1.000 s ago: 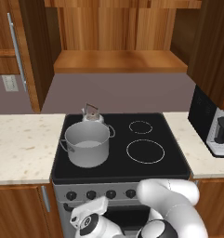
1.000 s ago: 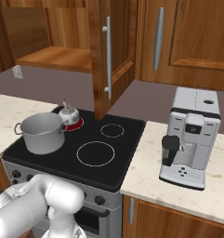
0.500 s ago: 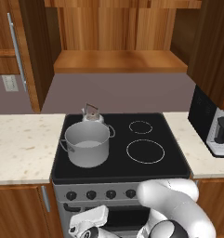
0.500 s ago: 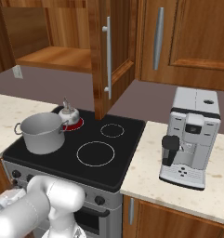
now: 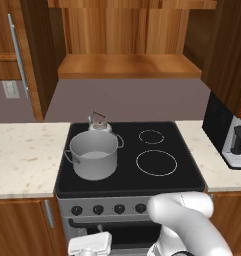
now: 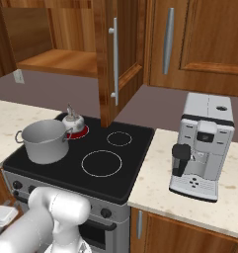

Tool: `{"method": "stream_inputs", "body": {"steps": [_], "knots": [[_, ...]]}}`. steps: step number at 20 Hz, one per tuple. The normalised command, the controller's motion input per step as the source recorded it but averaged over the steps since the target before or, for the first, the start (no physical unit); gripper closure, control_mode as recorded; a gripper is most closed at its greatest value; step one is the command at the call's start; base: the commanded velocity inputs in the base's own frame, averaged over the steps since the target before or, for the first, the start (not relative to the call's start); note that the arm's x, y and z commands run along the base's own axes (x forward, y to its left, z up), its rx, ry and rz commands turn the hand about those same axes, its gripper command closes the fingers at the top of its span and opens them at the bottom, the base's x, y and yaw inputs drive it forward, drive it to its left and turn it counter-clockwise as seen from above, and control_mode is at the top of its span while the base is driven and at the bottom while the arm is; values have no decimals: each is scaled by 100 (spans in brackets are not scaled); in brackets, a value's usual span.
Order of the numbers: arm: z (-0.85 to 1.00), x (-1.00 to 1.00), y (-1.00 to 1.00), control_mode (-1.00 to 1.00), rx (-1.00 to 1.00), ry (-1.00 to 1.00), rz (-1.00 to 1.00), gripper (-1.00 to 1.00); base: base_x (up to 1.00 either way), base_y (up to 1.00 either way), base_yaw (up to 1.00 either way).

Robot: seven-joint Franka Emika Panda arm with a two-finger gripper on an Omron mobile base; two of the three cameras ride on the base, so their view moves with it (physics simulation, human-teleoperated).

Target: Pick the kettle from the cabinet and place it on a stove burner. Then pick the pot from the counter and place it on another stove burner. Finally, turn both burners on.

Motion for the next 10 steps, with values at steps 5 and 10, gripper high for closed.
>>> {"method": "stream_inputs", "body": {"steps": [5,10], "knots": [[0,0,9,-100,18,-11,0,-100,0,0,0],[0,0,7,-100,20,-7,0,-100,0,0,0]]}}
